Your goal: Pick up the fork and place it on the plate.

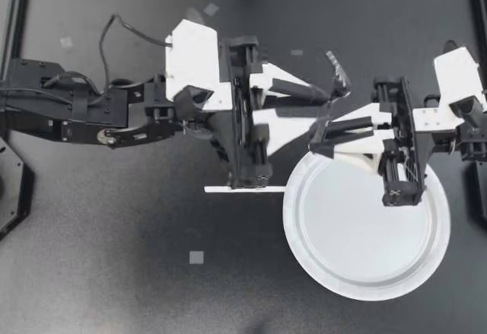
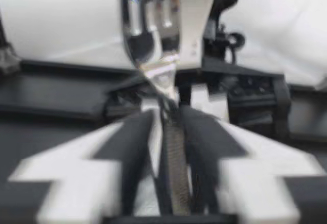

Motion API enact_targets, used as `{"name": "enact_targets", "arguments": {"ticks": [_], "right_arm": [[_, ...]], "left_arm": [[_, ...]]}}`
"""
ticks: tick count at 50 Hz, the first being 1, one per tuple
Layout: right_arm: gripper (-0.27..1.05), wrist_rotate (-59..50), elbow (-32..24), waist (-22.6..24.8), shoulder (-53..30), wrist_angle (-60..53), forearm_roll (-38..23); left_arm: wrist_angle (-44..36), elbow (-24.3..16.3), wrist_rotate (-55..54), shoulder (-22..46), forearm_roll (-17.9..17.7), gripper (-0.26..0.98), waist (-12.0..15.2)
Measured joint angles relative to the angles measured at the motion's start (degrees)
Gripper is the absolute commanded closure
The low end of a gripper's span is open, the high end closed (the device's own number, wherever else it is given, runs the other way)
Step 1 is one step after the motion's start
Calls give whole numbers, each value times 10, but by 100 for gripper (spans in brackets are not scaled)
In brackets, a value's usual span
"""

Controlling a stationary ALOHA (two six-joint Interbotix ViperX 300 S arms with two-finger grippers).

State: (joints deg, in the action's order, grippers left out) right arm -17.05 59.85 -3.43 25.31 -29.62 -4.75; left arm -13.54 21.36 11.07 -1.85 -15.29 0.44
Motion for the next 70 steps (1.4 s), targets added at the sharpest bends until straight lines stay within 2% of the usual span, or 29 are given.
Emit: {"name": "enact_targets", "arguments": {"ticks": [2,8,13,14,16,17,18,19,21,22,24,26,27,29,30,36,43,51,56,57,58,59,61,62,63,64,66,69,70], "right_arm": [[96,0,0,0,1,2,0],[96,1,0,1,4,9,0],[96,1,4,0,26,67,4],[96,-2,6,-3,46,123,9],[96,-2,6,-3,46,123,9],[96,-3,5,-5,67,202,17],[96,-3,5,-5,67,202,17],[96,-4,4,-6,89,282,24],[96,-4,4,-6,89,282,24],[96,-8,0,-7,109,353,30],[96,-17,-2,-7,126,423,42],[96,-17,-2,-7,126,423,42],[96,-33,-3,-7,142,488,58],[96,-33,-3,-7,142,488,58],[96,-52,-2,-7,155,547,77],[96,-96,10,-4,171,663,122],[96,-124,18,-3,170,705,129],[96,-172,22,-2,129,752,113],[96,-199,28,14,90,785,140],[96,-202,31,40,76,787,163],[96,-202,31,40,76,787,163],[96,-207,33,69,67,782,192],[96,-207,33,69,67,782,192],[96,-214,35,94,64,774,225],[96,-214,35,94,64,774,225],[96,-223,38,114,64,764,251],[96,-223,38,114,64,764,251],[96,-263,45,160,62,727,279],[96,-263,45,160,62,727,279]], "left_arm": [[8,0,-1,2,1,-10,0],[11,0,-1,1,1,-4,0],[20,0,-1,0,1,-4,0],[20,0,-1,0,1,-4,0],[33,4,-2,-5,1,-4,0],[43,12,-1,-18,1,-4,0],[43,12,-1,-18,1,-4,0],[43,12,-1,-18,1,-4,0],[47,21,2,-31,1,-4,0],[47,21,2,-31,1,-4,0],[48,29,1,-43,1,-4,0],[48,36,3,-53,2,-4,0],[48,36,3,-53,2,-4,0],[47,48,2,-67,1,-4,0],[47,59,2,-79,2,-4,0],[40,83,-2,-100,2,-4,0],[38,112,-12,-107,1,-4,0],[37,130,-29,-107,1,-4,0],[33,139,-30,-112,1,-4,0],[25,145,-29,-116,1,-4,0],[25,145,-29,-116,1,-4,0],[17,151,-28,-119,1,-4,0],[17,151,-28,-119,1,-4,0],[4,156,-28,-123,1,-4,0],[4,156,-28,-123,1,-4,0],[4,156,-28,-123,1,-4,0],[-6,163,-28,-126,1,-4,0],[-13,168,-28,-127,0,-4,0],[-18,172,-29,-130,0,-4,0]]}}
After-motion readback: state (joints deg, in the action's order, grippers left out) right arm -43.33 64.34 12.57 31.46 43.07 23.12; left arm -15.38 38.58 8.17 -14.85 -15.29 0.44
